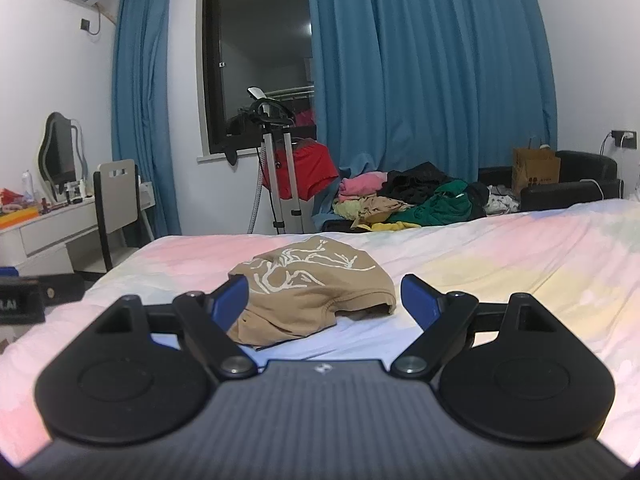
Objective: Fold clothes
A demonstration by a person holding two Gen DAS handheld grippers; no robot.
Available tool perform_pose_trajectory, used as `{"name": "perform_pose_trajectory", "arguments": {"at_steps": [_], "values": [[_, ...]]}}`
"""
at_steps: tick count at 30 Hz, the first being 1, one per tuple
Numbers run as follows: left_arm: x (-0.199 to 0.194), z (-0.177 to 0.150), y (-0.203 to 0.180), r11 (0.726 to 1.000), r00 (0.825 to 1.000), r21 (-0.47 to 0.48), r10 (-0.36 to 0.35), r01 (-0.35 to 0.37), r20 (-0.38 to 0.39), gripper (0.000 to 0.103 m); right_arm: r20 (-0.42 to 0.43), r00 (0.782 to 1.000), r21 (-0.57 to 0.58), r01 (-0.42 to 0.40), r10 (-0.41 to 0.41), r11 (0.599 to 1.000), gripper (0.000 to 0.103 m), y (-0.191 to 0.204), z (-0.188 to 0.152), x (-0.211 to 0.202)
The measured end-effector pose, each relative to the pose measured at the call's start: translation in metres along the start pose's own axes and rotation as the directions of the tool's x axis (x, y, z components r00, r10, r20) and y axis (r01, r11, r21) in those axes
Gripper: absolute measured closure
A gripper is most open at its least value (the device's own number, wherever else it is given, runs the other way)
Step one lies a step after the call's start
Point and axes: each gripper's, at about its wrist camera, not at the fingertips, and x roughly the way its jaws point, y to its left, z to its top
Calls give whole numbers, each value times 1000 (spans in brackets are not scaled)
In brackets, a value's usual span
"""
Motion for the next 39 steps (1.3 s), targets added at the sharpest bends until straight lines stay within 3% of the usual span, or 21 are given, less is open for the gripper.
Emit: {"name": "perform_pose_trajectory", "arguments": {"at_steps": [9, 39], "values": [[8, -9, -9, 999, 1000, 19, 29, -29, 0, 0, -45, 999, -7, 18, -18, 1000, 18, 0, 3, 6], [17, -19, -20, 999, 1000, 50, 18, -17, -21, 0, -41, 997, 33, 72, -71, 997, 18, -13, 1, 5]]}}
